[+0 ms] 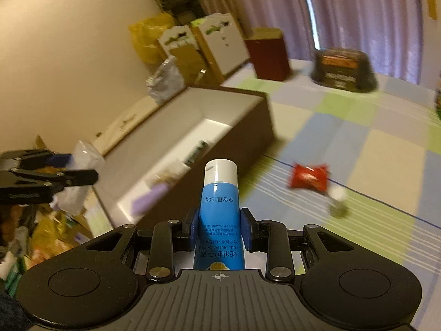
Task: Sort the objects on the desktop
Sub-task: 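Carry the floss box and blue tube over the shoebox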
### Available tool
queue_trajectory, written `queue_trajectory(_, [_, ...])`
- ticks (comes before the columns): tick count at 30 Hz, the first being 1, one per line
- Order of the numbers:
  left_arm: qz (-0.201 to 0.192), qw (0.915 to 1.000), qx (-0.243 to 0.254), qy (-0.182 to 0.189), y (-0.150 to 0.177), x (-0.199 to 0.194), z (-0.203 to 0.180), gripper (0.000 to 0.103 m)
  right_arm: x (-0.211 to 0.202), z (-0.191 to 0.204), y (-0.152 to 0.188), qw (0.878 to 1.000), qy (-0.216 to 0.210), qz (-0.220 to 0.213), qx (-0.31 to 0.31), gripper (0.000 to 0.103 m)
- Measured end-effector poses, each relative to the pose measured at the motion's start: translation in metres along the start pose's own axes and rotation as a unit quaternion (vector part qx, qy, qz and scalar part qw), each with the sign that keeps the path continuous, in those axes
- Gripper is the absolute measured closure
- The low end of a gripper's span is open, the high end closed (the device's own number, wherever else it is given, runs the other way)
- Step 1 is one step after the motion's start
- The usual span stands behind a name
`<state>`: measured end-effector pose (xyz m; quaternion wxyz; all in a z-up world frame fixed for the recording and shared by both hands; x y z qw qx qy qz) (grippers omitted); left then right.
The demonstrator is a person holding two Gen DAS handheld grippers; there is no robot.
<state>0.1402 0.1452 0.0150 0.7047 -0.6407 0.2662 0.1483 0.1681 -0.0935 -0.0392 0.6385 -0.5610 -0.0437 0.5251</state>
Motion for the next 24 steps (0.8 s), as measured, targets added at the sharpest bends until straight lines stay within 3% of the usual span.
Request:
queue_trajectory(3, [0.003,0.9999,0.006,-0.009,-0.001,0.003,0.025,0.051,0.021,0.02,-0.014,1.0,-0.021,-0.005,0.009,0.072])
queue_trajectory(10, [0.007,0.9993,0.034,0.009,-0.014,0.031,0.064,0.051,0.073,0.061,-0.051,0.999,-0.042,-0.016,0.017,0.072])
queue_trajectory(20, [0.044,0.9955,0.078,0.032,-0.04,0.119,0.088,0.051,0.175,0.061,-0.093,0.999,0.034,0.005,-0.005,0.072])
queue_trajectory(24, [0.06,0.9959,0.063,0.025,-0.046,0.161,0.098,0.051,0.213,0.044,-0.098,0.998,0.047,0.032,-0.028,0.072])
Point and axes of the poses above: each gripper's, at about its wrist camera, not at the fingertips, and x roughly the way its jaws point, z to its left, y to its underside, the point moved 1 cm from there along x, roughly the way its jaws point, and after that the axes turned 11 degrees about -z, right-handed, at the moved point
